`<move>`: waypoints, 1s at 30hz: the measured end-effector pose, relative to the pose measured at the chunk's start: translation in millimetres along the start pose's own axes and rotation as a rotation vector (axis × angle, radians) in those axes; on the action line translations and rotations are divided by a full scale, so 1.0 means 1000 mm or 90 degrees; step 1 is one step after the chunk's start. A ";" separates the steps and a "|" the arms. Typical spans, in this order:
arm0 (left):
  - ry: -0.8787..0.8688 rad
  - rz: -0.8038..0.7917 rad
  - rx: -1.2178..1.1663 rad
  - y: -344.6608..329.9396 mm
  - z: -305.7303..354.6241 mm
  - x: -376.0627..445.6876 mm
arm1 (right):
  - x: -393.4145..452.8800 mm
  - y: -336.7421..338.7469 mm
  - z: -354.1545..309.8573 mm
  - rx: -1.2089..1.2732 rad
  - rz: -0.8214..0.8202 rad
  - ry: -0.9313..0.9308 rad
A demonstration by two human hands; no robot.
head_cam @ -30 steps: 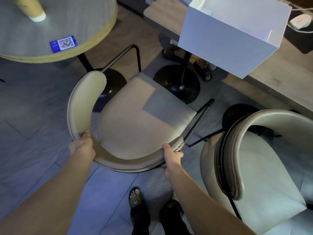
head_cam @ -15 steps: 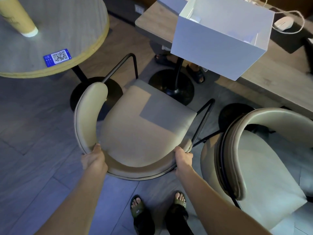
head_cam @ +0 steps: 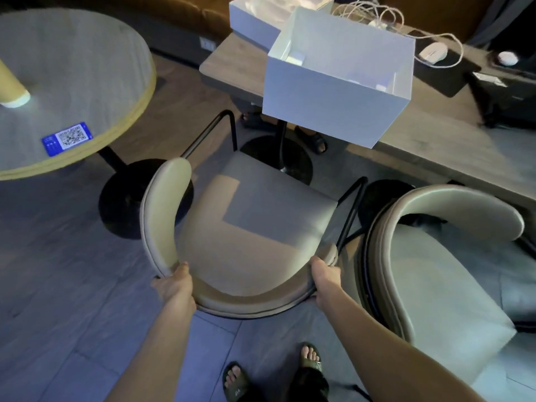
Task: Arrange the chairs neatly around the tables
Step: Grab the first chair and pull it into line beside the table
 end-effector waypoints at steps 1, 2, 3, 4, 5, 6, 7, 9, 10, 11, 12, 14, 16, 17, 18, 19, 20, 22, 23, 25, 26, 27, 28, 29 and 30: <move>-0.004 -0.003 0.005 -0.002 -0.002 0.001 | 0.002 0.003 -0.001 0.001 0.001 -0.001; -0.004 -0.011 0.005 -0.005 -0.006 0.002 | 0.005 0.006 -0.003 -0.001 0.001 -0.003; 0.000 -0.019 -0.004 -0.006 -0.011 0.002 | 0.007 0.009 -0.004 -0.002 -0.001 -0.003; 0.006 -0.024 -0.022 -0.007 -0.016 0.000 | 0.011 0.012 -0.006 -0.005 0.000 0.000; 0.011 -0.021 -0.042 -0.008 -0.021 0.000 | 0.014 0.016 -0.007 -0.009 0.002 0.005; 0.010 -0.019 -0.050 -0.009 -0.023 -0.001 | 0.014 0.020 -0.008 -0.017 0.003 0.006; 0.008 -0.017 -0.053 -0.011 -0.024 0.000 | 0.013 0.022 -0.009 -0.023 -0.003 0.006; 0.009 -0.011 -0.047 -0.011 -0.025 -0.001 | 0.010 0.026 -0.009 -0.030 -0.024 0.001; 0.010 -0.014 -0.047 -0.012 -0.025 -0.002 | 0.007 0.027 -0.009 -0.027 -0.032 0.000; 0.011 -0.014 -0.048 -0.012 -0.026 0.000 | 0.006 0.030 -0.009 -0.022 -0.035 -0.001; 0.013 -0.009 -0.048 -0.013 -0.027 -0.002 | 0.006 0.031 -0.007 -0.019 -0.038 -0.001; 0.015 0.000 -0.047 -0.013 -0.029 -0.003 | 0.008 0.034 -0.005 -0.014 -0.044 0.004; 0.003 0.000 -0.064 -0.017 -0.030 -0.003 | 0.012 0.037 -0.004 -0.015 -0.043 0.013; 0.000 0.004 -0.062 -0.017 -0.031 0.000 | 0.014 0.036 -0.004 -0.012 -0.041 0.015; 0.006 -0.002 -0.053 -0.016 -0.027 -0.005 | 0.016 0.035 -0.004 -0.010 -0.039 0.018; 0.013 -0.009 -0.053 -0.016 -0.028 -0.003 | 0.017 0.033 -0.004 -0.009 -0.040 0.021; 0.022 -0.021 -0.055 -0.015 -0.029 -0.002 | 0.018 0.031 -0.006 -0.006 -0.042 0.026; 0.009 -0.024 -0.065 -0.015 -0.031 0.005 | 0.020 0.030 -0.011 0.004 -0.028 0.031; 0.001 -0.021 -0.076 -0.015 -0.032 0.010 | 0.019 0.029 -0.013 0.005 -0.024 0.035; 0.011 -0.036 -0.057 -0.014 -0.036 0.020 | 0.019 0.030 -0.015 -0.005 -0.020 0.045; 0.021 -0.048 -0.062 -0.015 -0.037 0.020 | 0.020 0.030 -0.016 -0.011 -0.018 0.049; 0.024 -0.056 -0.075 -0.015 -0.038 0.021 | 0.020 0.030 -0.017 -0.011 -0.016 0.048; 0.027 -0.060 -0.099 -0.017 -0.037 0.018 | 0.019 0.030 -0.019 -0.010 -0.014 0.048; 0.031 -0.060 -0.103 -0.018 -0.038 0.019 | 0.019 0.031 -0.022 -0.009 -0.013 0.053; 0.039 -0.059 -0.105 -0.021 -0.038 0.014 | 0.020 0.032 -0.025 -0.006 -0.012 0.061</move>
Point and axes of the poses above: each hand's wrist, its own x-axis towards the middle knuckle, its own y-axis out of the back of the hand, z = x × y, the point moved 3 cm from there along x, towards the middle knuckle, and after that the axes turned 12 degrees about -z, right-handed, at the moved point
